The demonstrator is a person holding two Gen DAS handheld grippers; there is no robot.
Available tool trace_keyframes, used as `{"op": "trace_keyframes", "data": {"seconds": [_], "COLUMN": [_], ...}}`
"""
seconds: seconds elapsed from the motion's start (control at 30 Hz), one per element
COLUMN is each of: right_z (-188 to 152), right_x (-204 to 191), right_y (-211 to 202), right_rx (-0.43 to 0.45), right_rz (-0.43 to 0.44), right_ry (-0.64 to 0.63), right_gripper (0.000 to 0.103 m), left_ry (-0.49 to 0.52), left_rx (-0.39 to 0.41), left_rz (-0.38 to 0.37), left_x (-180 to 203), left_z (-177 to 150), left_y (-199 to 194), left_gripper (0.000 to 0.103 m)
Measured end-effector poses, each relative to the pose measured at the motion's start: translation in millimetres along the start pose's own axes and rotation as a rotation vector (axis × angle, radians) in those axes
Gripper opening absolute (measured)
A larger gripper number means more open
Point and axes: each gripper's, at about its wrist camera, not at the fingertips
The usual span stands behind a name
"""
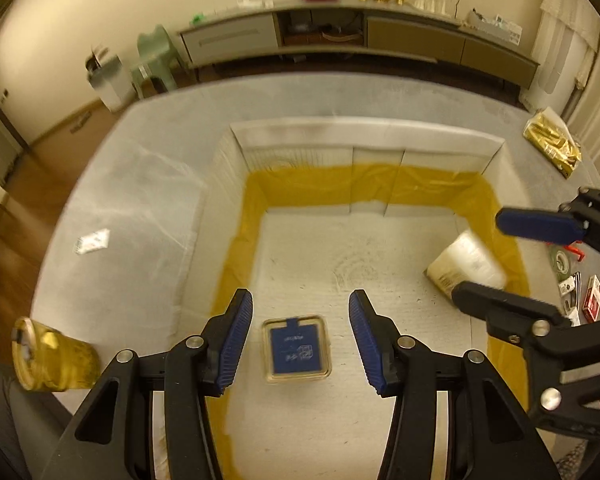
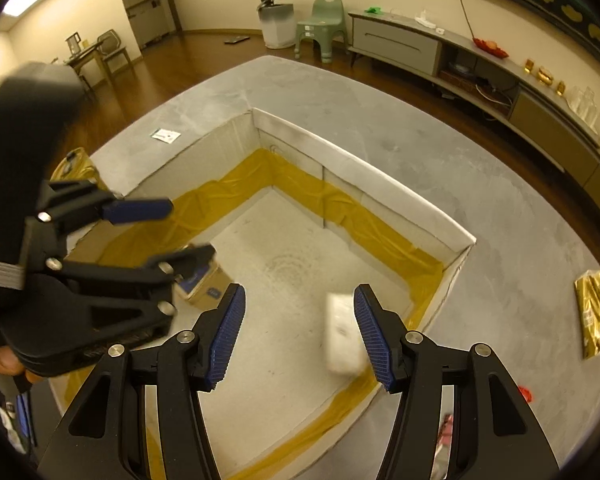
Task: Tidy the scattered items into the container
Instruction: 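Lower both items into the box and open both tools, then withdraw both open tools from the box back toward the table items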
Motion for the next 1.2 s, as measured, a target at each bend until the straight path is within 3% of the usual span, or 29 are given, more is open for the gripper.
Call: {"op": "trace_keyframes", "data": {"seconds": [0.37,0.53,0.67,1.2], "right_z": [-22.9,-33.8,-44.3,-91.4], "right_x": [-26.1,-42.7,-54.2,-82.9], "right_y": [-32.4,-47.5,-60.8,-125.7], "right_rx": [0.024,0.037,0.046,0.13], "right_rz": [0.013,0.021,0.026,0.038], "right_ry": [0.003,-0.005,-0.008,0.016], "right_gripper": [0.06,0.06,0.06,0.06], "left_ry": [0.003,0.004,0.002,0.02], "left_rx": [0.174,0.292,0.365,0.464], "left_rz": [0.027,0.056,0.073,0.108], "left_x": [-10.0,-11.8,-13.1,-3.8], "left_z": [-18.9,-30.2,-39.6,-69.0], "left_y": [-74.5,-120.6,-148.1,-224.2], "left_gripper": [0.052,0.052,0.057,0.058]}}
Point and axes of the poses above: each gripper's, at about its wrist camera, not at the fingertips, and y roughly the way its jaws point, x to its right, z to its top, and after that the axes turned 11 degrees about z, right-handed
